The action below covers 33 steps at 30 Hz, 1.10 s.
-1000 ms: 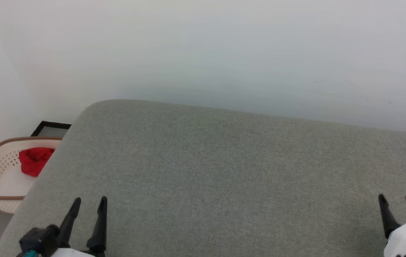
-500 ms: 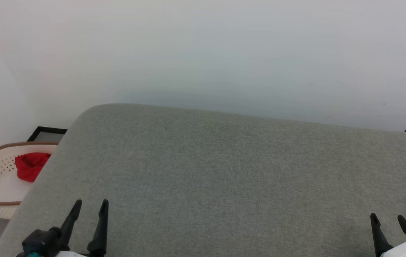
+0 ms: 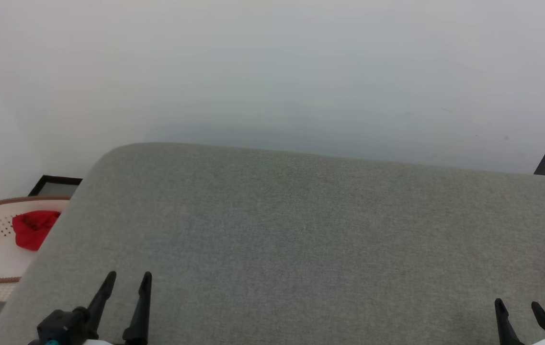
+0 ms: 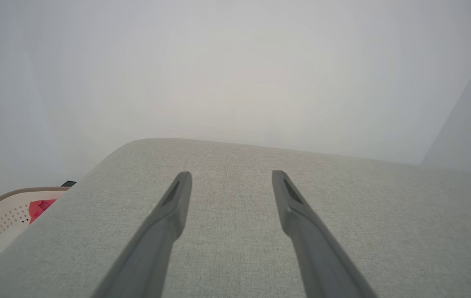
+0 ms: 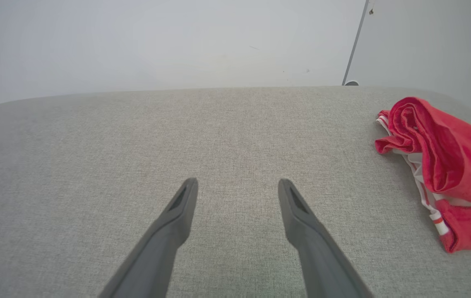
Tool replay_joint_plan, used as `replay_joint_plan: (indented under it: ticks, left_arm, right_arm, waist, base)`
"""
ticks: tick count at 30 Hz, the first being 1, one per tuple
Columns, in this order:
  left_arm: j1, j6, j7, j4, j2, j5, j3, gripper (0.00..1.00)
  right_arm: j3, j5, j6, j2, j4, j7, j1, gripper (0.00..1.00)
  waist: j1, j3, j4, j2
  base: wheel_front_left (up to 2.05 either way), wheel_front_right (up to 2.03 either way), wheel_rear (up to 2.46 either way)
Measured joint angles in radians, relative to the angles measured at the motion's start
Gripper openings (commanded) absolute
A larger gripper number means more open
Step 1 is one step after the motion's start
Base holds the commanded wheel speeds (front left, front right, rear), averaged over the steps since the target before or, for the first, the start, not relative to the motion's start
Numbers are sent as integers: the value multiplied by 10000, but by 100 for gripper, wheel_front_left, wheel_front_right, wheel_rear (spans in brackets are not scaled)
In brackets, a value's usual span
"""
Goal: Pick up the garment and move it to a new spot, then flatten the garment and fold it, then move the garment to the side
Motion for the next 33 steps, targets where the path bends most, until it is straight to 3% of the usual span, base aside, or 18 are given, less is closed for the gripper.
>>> replay_joint_plan:
  ticks: [20, 21, 29, 33]
  left_arm:
    - [-138, 0, 0, 38, 151, -180, -435, 100]
    - [-127, 0, 0, 75, 159, -222, -474, 0]
    - [470, 0, 6, 773, -337, -263, -675, 0]
    - [504, 0, 215, 840, -474, -796, -600, 0]
  right_arm:
    - [-65, 58, 0, 25, 150, 4, 86, 100]
    - [-59, 73, 0, 31, 178, -6, 91, 0]
    - [-19, 75, 0, 303, 963, 56, 392, 0]
    - [-19, 690, 0, 332, 1055, 130, 386, 0]
  waist:
    - [0, 62, -161, 0]
    - [0, 62, -166, 0]
    - [0, 65, -169, 0]
    - [0, 96, -180, 0]
  base:
    - [0, 0, 0]
    - [0, 0, 0]
    - [0, 0, 0]
    - [0, 0, 0]
